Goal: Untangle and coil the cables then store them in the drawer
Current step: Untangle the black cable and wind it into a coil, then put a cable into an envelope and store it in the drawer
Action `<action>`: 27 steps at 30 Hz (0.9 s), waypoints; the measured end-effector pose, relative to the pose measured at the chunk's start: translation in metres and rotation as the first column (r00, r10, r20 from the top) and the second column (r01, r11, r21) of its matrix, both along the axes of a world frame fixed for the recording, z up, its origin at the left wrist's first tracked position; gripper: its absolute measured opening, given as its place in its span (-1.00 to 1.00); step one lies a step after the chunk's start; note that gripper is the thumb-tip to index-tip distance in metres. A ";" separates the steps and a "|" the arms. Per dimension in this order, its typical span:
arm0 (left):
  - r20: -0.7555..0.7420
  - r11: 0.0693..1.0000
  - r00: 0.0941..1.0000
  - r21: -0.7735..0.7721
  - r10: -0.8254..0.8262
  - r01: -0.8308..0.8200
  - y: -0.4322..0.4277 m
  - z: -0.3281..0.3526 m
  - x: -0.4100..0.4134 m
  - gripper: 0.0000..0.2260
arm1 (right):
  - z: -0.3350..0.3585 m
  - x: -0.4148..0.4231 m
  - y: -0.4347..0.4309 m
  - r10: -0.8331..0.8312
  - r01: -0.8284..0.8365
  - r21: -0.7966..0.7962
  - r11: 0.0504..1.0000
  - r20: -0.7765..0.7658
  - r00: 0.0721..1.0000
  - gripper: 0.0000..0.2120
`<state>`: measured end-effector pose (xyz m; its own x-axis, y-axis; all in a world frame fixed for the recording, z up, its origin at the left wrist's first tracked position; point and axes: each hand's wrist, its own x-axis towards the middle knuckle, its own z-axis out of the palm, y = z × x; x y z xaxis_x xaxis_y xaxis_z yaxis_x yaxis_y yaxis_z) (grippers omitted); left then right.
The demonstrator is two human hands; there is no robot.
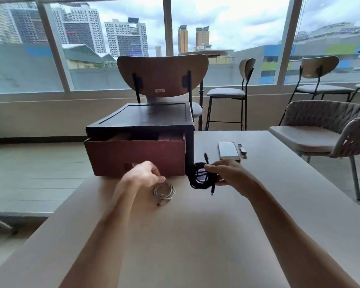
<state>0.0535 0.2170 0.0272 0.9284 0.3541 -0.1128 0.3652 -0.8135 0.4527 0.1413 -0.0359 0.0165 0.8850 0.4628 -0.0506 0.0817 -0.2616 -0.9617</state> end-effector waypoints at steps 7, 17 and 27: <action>0.013 0.998 0.999 -0.055 0.038 -0.037 -0.009 -0.030 -0.008 -0.79 | -0.022 0.000 -0.006 -0.035 0.030 -0.263 0.964 -0.015 0.999 -0.73; 0.599 0.983 0.786 -0.019 0.156 -0.180 0.014 0.025 -0.006 -0.91 | 0.021 -0.004 0.035 -0.184 0.203 0.044 0.978 0.637 0.749 -0.81; 0.485 0.924 0.817 0.046 0.313 -0.381 0.099 0.074 0.020 -0.86 | 0.059 0.012 0.122 0.065 0.107 -0.186 0.977 0.731 0.679 -0.72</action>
<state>0.0730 0.3163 0.1010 0.6725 0.6425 0.3674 0.4120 -0.7373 0.5354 0.1529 0.0863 0.0751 0.6874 0.4990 0.5277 0.7258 -0.4465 -0.5233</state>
